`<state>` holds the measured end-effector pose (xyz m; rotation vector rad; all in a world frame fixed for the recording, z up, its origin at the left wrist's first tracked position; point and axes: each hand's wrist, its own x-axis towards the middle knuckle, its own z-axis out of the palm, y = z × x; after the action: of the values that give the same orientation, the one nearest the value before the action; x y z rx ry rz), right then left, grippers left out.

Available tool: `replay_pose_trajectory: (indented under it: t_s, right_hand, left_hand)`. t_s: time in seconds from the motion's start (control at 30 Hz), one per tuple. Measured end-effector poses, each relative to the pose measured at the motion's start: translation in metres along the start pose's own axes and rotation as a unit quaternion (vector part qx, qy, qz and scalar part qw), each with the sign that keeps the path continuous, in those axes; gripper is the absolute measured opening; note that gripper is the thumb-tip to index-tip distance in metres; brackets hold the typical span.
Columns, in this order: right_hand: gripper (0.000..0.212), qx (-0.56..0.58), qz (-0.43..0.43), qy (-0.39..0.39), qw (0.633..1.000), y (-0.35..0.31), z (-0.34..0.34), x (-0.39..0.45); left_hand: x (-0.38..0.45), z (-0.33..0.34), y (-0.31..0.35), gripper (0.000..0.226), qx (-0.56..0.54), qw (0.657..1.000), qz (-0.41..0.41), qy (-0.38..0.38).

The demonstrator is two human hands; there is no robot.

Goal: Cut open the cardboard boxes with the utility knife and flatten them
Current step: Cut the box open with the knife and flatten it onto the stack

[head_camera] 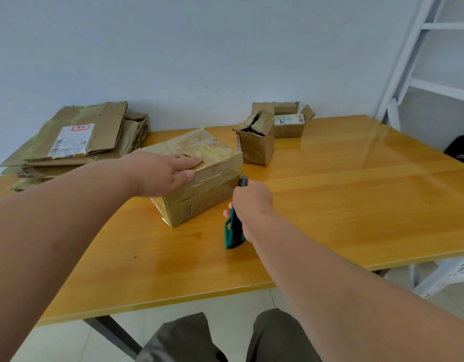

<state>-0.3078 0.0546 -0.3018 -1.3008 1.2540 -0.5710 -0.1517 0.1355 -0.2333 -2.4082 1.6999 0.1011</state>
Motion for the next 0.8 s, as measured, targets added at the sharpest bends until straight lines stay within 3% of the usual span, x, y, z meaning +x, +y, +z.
replay_pose_trajectory:
  t_s: [0.3, 0.43, 0.53, 0.7, 0.8]
  right_hand:
    - [0.03, 0.033, -0.013, -0.034, 0.999, 0.006, 0.023, -0.016]
    - [0.013, 0.028, -0.072, -0.039, 0.996, 0.012, 0.025, -0.018]
    - [0.004, -0.044, -0.082, -0.107, 0.99, 0.016, 0.036, -0.033]
    - [0.019, -0.044, -0.097, -0.153, 0.983, 0.021, 0.047, -0.046]
    - [0.042, -0.094, -0.106, -0.17, 0.975, 0.018, 0.032, -0.042]
  left_hand:
    - [-0.004, -0.001, 0.004, 0.051, 0.004, 1.0, 0.002, 0.0]
    - [-0.003, -0.001, 0.003, 0.05, -0.002, 1.0, 0.007, 0.0]
    - [-0.002, 0.0, 0.001, 0.049, -0.007, 1.0, 0.007, 0.001]
    - [-0.003, 0.002, -0.002, 0.051, -0.03, 0.999, 0.011, -0.005]
    - [-0.009, -0.004, -0.015, 0.057, -0.196, 0.98, -0.007, -0.031]
